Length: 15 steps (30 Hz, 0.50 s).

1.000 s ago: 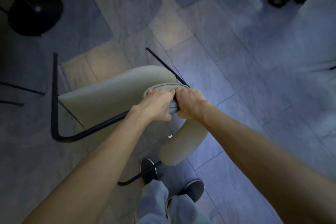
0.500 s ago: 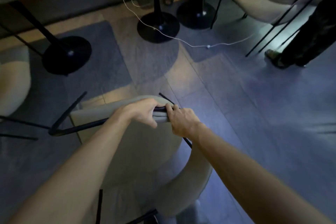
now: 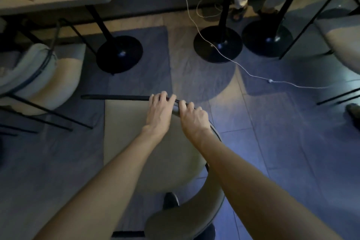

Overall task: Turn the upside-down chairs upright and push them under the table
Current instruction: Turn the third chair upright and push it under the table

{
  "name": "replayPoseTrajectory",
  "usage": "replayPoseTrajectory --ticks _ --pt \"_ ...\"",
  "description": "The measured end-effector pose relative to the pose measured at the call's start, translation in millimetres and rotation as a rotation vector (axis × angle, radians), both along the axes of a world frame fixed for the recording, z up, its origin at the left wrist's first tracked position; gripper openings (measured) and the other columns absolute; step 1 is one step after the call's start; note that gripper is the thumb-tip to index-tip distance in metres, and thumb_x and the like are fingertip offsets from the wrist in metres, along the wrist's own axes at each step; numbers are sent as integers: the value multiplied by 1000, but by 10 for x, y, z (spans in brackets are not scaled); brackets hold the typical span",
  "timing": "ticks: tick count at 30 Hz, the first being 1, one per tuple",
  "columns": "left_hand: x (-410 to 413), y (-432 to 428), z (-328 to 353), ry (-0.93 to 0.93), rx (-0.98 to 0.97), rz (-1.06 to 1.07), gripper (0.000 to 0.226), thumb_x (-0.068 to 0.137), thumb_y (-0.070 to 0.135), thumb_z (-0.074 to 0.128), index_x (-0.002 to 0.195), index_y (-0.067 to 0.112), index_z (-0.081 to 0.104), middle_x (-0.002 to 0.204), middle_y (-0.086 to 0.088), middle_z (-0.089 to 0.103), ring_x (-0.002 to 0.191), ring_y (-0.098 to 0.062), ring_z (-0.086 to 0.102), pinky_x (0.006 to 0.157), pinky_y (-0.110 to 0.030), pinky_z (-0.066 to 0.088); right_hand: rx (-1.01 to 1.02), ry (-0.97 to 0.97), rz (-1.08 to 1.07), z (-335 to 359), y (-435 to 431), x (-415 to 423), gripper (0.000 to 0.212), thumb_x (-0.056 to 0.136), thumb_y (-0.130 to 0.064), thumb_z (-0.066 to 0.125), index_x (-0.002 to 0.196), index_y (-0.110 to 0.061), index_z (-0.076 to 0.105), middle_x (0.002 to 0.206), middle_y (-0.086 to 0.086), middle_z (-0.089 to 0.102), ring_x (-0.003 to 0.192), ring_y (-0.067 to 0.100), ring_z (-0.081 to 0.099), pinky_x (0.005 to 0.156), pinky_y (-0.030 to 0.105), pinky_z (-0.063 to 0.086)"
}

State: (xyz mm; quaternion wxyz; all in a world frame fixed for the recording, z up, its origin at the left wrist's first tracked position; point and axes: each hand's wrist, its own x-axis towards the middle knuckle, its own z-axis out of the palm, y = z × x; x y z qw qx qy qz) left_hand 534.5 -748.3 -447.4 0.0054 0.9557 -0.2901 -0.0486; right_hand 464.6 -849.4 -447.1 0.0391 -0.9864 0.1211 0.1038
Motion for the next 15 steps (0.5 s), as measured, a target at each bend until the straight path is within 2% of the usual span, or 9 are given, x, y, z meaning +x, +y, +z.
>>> replayPoseTrajectory --ticks 5,8,13,15 --pt "589 -221 -4 -22 13 57 59 79 -6 63 130 13 41 124 -15 48 119 -34 48 110 -45 31 81 14 -25 -23 -197 684 44 96 -9 48 135 -16 30 123 10 52 104 36 59 73 46 57" --pt "975 -295 -39 -5 9 59 51 83 -7 58 127 12 43 123 -15 48 117 -34 48 107 -44 33 84 -13 -28 -61 -290 997 50 93 -6 52 137 -18 30 124 9 48 105 32 54 71 39 52" --pt "1437 -384 -275 -22 -31 115 44 84 -2 61 125 12 49 123 -18 50 124 -39 45 107 -55 34 107 95 -44 -109 -436 1614 67 86 -3 56 142 -23 25 133 15 44 118 36 42 96 50 39" --pt "1527 -421 -393 -27 -40 150 56 83 3 65 135 13 45 136 -21 47 136 -44 35 112 -57 29 171 145 -42 -141 -510 1841 73 84 -4 62 144 -26 25 135 14 44 123 36 41 100 54 35"
